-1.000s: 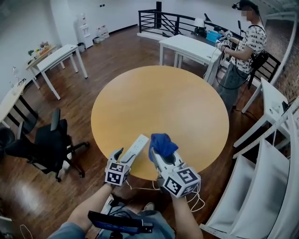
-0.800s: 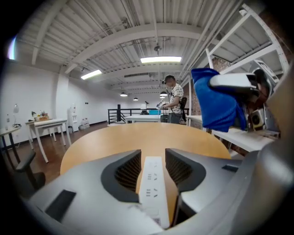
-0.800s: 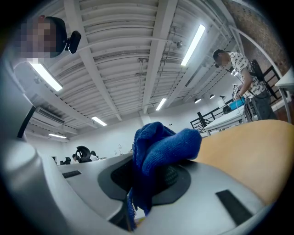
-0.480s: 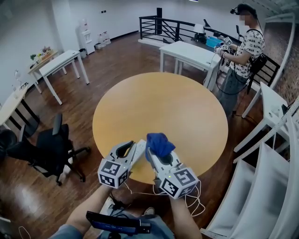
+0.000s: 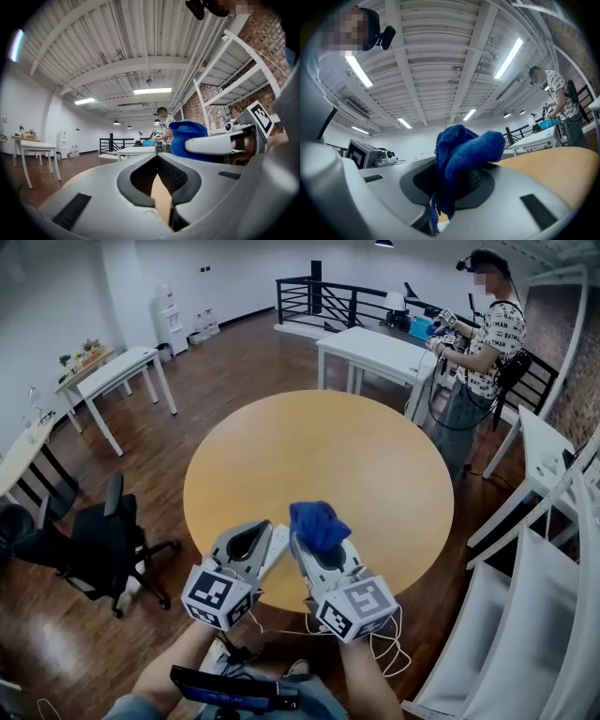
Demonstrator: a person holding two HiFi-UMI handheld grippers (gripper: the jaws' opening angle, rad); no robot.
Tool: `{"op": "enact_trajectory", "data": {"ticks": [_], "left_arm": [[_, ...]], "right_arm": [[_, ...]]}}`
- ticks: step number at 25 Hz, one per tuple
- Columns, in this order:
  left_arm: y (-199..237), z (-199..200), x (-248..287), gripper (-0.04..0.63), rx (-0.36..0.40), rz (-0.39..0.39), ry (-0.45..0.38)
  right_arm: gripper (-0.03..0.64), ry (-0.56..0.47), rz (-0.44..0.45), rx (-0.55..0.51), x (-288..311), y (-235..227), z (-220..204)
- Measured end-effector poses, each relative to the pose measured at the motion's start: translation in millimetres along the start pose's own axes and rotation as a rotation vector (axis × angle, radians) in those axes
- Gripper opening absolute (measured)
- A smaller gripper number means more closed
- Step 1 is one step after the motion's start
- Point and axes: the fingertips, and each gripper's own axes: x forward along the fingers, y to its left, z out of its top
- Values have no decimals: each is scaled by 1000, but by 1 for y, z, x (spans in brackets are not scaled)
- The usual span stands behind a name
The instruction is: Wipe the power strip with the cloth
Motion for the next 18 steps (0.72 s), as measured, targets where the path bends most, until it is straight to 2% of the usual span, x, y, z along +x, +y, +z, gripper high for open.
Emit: {"op": "enact_trajectory", "data": {"ticks": [14,18], "left_arm": [[-11,13,3,6,-18,-15,-1],[-5,11,6,7,-19,2,-25]], "right_arm": [[63,-5,10,-3,2,-1,1],[63,-6,8,-12,2,-5,4]]}}
